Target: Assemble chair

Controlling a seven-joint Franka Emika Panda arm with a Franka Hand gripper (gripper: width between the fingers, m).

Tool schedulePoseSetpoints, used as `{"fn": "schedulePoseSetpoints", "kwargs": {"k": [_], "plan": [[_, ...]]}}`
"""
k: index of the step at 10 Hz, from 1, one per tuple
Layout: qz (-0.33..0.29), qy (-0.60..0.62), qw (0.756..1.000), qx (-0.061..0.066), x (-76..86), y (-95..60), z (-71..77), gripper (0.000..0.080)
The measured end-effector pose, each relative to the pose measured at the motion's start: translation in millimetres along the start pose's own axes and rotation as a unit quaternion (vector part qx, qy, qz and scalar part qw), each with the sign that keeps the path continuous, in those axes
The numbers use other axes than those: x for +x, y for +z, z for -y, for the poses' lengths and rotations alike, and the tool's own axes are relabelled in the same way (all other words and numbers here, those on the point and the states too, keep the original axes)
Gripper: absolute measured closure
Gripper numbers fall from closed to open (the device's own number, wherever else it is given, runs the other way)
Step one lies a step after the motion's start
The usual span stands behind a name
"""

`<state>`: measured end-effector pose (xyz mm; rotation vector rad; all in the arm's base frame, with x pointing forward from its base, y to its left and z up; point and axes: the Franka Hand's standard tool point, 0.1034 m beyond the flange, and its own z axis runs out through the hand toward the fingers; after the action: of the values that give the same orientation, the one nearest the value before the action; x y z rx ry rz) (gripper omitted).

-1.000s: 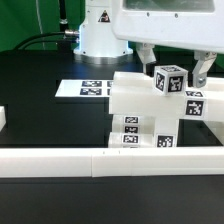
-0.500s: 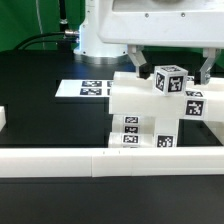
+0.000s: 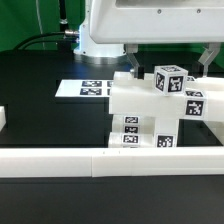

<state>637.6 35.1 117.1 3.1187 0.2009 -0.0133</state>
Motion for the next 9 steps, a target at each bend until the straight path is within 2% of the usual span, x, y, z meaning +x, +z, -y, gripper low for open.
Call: {"fn": "schedulePoseSetpoints", "kwargs": {"k": [1,2,3,4,5,7,9], "plan": [[0.0,-0.023,1.0,-0.002,0.3,-0.3,0.0,0.0151],[-0.002,-0.035,0.999,-0.002,0.8,-1.4,-0.2,0.0244],[-0.001,-0.032,1.0,-0.001,0.4,-0.6,-0.3,0.0377],[-0.001,-0.031,1.0,-0.001,0.4,-0.4,-0.4,0.0377],[-0.001,-0.026,1.0,-0.001,0.4,-0.4,-0.4,0.0515],[-0.003,-0.007,1.0,0.0,0.6,-0.4,-3.9,0.0515],[-0.016,0.101,0.995,0.005,1.1,-0.3,-4.6,0.0515]]}}
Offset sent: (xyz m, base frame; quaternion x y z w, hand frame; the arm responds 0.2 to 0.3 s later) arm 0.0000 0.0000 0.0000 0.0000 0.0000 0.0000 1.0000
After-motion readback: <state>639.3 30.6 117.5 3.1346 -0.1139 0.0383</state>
